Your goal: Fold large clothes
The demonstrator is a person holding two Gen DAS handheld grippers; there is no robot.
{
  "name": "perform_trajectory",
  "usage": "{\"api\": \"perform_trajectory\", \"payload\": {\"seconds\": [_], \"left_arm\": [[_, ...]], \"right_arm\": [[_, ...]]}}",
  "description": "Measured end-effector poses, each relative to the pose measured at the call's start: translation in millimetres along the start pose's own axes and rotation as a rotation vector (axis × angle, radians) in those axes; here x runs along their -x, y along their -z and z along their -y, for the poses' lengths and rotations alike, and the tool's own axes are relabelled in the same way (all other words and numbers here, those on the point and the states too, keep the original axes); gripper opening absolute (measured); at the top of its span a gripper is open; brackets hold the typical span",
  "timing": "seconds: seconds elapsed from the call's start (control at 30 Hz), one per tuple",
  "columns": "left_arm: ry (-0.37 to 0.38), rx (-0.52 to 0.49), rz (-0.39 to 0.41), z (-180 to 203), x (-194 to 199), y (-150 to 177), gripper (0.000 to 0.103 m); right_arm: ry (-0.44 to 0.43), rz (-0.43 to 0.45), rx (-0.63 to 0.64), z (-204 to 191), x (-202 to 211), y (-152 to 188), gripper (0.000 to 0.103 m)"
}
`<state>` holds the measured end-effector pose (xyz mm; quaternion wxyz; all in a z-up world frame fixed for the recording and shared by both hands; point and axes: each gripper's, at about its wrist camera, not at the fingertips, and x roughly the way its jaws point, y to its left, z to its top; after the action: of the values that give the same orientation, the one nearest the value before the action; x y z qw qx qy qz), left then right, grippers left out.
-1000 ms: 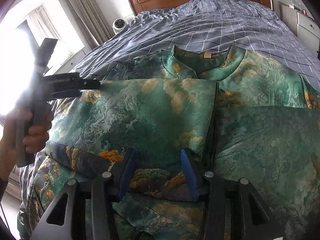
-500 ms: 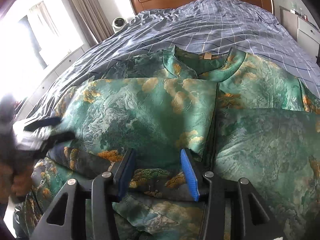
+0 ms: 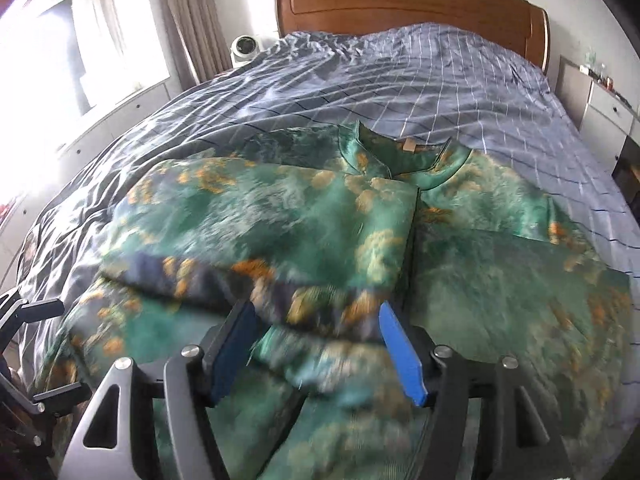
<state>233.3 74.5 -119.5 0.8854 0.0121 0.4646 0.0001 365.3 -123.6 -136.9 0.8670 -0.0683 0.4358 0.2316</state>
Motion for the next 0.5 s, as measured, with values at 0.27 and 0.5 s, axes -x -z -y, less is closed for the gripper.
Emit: {"api": "perform_trajectory", "payload": {"seconds": [0.27, 0.5], "left_arm": [[-0.029, -0.023, 0.029, 8, 41, 33, 0.098], [-0.058, -0.011, 0.027, 4, 63, 49, 0.098]], "right_arm": [[0.010, 0.044, 0.083, -15, 76, 34, 0.074], [0.087, 0.049, 0.149, -13, 124, 71, 0.074]]}}
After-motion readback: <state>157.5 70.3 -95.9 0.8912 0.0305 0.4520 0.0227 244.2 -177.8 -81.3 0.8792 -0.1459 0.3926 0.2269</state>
